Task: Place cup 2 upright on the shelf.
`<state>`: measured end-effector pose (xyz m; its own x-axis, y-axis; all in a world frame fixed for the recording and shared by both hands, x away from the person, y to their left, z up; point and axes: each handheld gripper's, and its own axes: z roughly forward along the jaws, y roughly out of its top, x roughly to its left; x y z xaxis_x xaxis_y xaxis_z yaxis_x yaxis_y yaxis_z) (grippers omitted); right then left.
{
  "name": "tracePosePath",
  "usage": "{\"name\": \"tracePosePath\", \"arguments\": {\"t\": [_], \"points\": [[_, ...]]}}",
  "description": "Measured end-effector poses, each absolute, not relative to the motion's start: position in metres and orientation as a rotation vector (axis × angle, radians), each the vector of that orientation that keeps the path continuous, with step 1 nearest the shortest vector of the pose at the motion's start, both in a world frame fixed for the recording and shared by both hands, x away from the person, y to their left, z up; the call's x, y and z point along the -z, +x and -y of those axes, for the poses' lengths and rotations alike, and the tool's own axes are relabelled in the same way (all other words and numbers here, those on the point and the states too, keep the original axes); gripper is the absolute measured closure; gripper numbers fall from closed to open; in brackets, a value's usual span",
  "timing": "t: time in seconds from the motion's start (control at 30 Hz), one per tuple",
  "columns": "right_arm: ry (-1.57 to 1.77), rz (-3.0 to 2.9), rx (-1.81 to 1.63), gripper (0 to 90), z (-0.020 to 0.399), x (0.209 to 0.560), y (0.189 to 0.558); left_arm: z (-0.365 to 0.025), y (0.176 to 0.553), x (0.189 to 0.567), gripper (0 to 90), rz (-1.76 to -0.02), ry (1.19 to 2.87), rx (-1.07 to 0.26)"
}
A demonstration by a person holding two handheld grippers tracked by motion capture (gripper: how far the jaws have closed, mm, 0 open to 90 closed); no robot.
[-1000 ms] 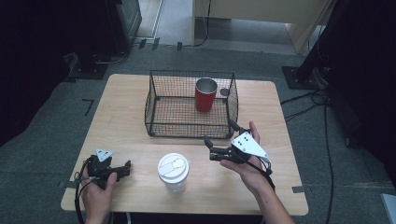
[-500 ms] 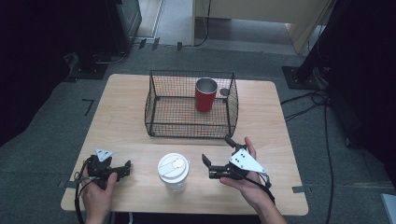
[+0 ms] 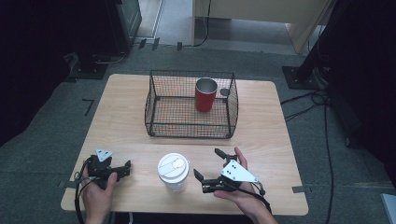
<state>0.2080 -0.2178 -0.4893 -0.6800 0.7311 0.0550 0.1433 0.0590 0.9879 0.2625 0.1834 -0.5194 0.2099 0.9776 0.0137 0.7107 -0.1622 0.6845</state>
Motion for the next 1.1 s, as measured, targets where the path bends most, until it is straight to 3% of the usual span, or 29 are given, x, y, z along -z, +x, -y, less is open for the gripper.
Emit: {"name": "tracePosePath", "arguments": {"t": [1.1], "points": [[0.754,-2.046,-1.776,0.0,0.186,0.491,0.192,-0.183,0.263,0.519,0.0,-1.56,1.939,-0.633]]}}
